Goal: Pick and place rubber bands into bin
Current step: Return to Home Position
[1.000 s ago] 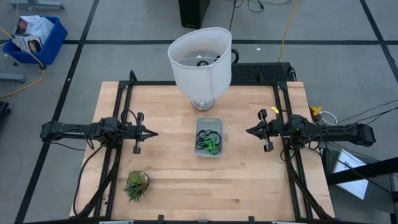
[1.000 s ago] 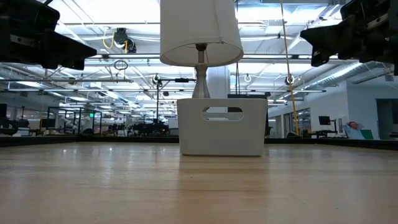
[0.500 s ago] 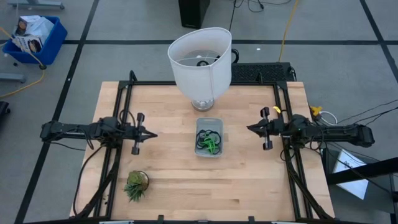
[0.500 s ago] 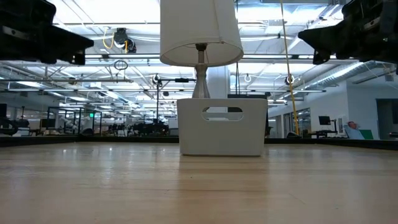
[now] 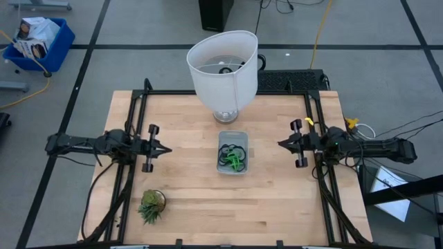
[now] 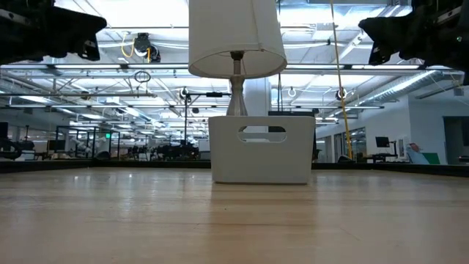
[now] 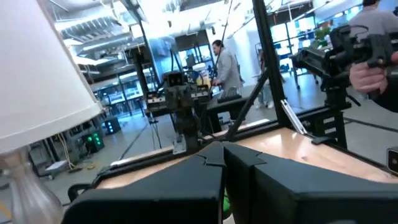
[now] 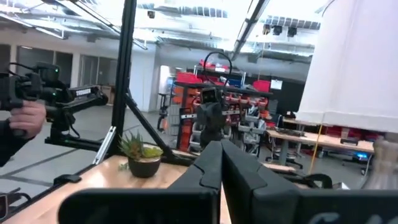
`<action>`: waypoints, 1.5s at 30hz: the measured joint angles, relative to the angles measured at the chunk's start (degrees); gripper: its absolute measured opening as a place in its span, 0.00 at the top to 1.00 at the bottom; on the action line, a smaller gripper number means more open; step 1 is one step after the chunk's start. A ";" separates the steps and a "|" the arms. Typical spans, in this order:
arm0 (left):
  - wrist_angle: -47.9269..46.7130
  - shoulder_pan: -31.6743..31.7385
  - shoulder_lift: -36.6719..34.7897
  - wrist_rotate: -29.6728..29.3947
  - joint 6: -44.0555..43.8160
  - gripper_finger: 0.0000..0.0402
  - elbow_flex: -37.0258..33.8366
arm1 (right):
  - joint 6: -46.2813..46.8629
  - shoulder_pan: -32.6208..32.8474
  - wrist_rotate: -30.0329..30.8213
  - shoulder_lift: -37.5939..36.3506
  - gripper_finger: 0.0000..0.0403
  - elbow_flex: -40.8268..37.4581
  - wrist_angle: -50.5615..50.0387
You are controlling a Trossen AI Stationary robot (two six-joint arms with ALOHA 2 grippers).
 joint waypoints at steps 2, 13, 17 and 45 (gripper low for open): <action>-0.63 -0.44 -0.02 -1.64 -0.50 1.00 0.00 | 0.13 0.02 0.25 0.00 1.00 -0.01 -1.47; -15.54 -0.80 0.00 -3.84 -5.10 1.00 0.00 | 1.06 -0.04 2.02 0.02 1.00 -0.01 -10.53; -17.26 -0.80 0.04 -3.62 -5.68 1.00 0.00 | 2.21 -0.03 1.99 0.07 1.00 -0.01 -12.01; -19.75 -0.80 0.07 -7.35 -8.54 0.95 0.00 | 4.51 -0.02 1.95 0.09 1.00 -0.01 -12.54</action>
